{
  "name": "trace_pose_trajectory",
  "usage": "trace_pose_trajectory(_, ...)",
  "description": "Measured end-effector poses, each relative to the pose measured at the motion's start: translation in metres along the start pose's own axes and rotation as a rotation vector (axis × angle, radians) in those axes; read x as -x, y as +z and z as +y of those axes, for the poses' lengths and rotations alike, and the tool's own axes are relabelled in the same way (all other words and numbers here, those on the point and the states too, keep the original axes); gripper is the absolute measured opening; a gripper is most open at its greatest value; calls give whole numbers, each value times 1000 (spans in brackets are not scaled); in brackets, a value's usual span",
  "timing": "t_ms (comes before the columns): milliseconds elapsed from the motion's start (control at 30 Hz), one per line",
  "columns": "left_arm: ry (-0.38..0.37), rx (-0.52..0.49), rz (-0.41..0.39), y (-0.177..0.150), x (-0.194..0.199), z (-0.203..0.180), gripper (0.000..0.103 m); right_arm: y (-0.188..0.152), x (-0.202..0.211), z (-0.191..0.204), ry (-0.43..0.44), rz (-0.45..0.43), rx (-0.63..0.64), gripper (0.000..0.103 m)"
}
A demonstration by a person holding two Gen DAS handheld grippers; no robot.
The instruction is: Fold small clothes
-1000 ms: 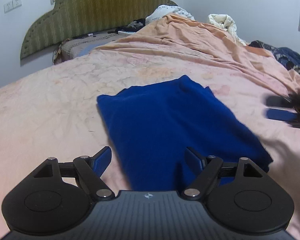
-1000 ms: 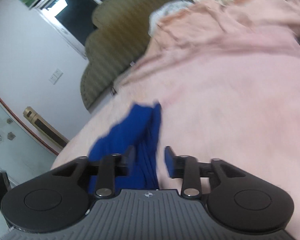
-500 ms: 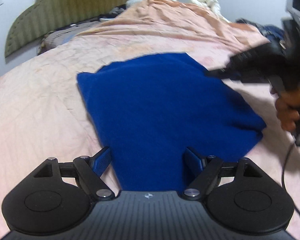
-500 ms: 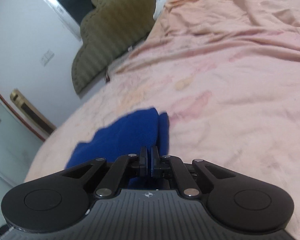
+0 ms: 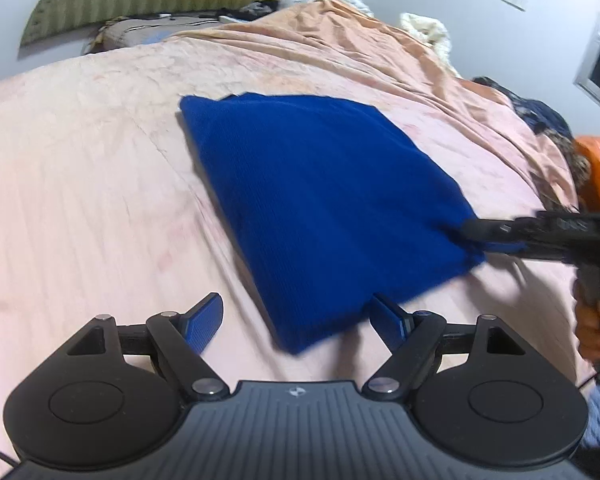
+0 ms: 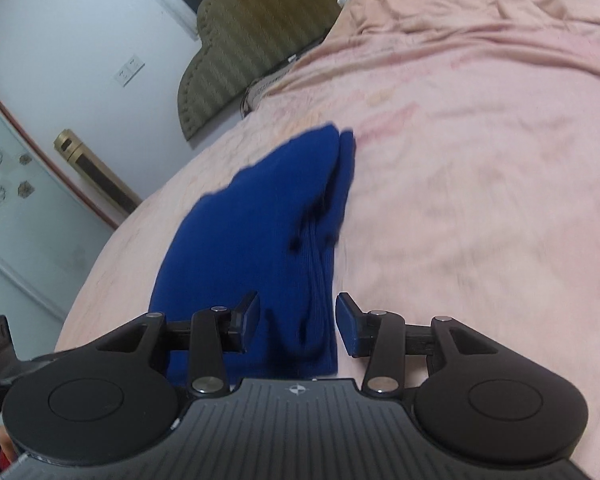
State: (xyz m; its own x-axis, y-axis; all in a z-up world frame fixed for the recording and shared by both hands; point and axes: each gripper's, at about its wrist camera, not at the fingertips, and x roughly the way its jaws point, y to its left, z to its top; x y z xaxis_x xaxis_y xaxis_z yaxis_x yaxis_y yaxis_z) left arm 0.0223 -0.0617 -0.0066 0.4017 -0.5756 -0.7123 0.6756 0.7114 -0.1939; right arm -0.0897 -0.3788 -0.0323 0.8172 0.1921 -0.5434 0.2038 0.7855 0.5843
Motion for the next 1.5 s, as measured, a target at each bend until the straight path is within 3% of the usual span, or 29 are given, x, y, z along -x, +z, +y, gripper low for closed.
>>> trace_pose_trajectory(67, 26, -50, -3, -9, 4, -4, 80, -7, -2, 1, -11, 14, -4, 39)
trace_pose_trajectory(200, 155, -128, -31, -12, 4, -13, 80, -9, -4, 2, -16, 18, -13, 37)
trace_pose_trajectory(400, 251, -106, -117, -10, 4, -9, 81, -8, -8, 4, -24, 13, -21, 37)
trace_pose_trajectory(467, 280, -87, -133, -12, 2, -7, 80, -9, -11, 3, -26, 8, -26, 27)
trace_pose_trajectory(500, 281, -72, -148, -14, 5, -6, 68, -9, -12, 2, -30, 10, -34, 16)
trace_pose_trajectory(567, 260, -48, -149, -17, 12, -1, 48, -10, -12, 0, -20, 7, -52, 14)
trace_pose_trajectory(667, 244, -31, -134, -21, 17, 7, 47, -13, -2, 4, 0, 2, -43, 12)
trace_pose_trajectory(767, 212, -85, -111, -22, 19, 2, 47, -17, 0, 12, -46, 24, 35, 12)
trace_pose_trajectory(800, 190, -98, -121, -19, 24, 0, 47, -18, -3, 11, -58, 44, 53, 15)
trace_pose_trajectory(833, 172, -100, -143, -14, 30, 1, 48, -16, -5, 9, -57, 57, 59, 25)
trace_pose_trajectory(867, 156, -91, -169, -6, 35, 3, 60, -13, -5, 8, -52, 58, 61, 27)
trace_pose_trajectory(900, 146, -77, -188, 2, 36, 6, 81, -10, -3, 6, -43, 55, 57, 38)
trace_pose_trajectory(933, 135, -57, -209, 12, 37, 11, 90, -4, -1, 4, -36, 40, 49, 45)
trace_pose_trajectory(1000, 115, 0, -229, 35, 29, 25, 95, 11, -2, -2, -27, 6, 28, 73)
trace_pose_trajectory(1033, 84, 37, -217, 49, 19, 35, 95, 21, -7, -6, -10, 6, 22, 75)
trace_pose_trajectory(1133, 3, 180, -141, 78, -21, 68, 95, 47, -35, -21, 23, 28, -15, 76)
trace_pose_trajectory(1300, -217, 479, -22, 101, -92, 126, 93, 81, -86, -34, 141, 73, -39, 76)
trace_pose_trajectory(1433, -374, 602, -30, 113, -123, 144, 93, 104, -123, -35, 236, 116, -25, 65)
trace_pose_trajectory(1500, -400, 624, -31, 118, -137, 142, 93, 113, -143, -35, 299, 144, -29, 62)
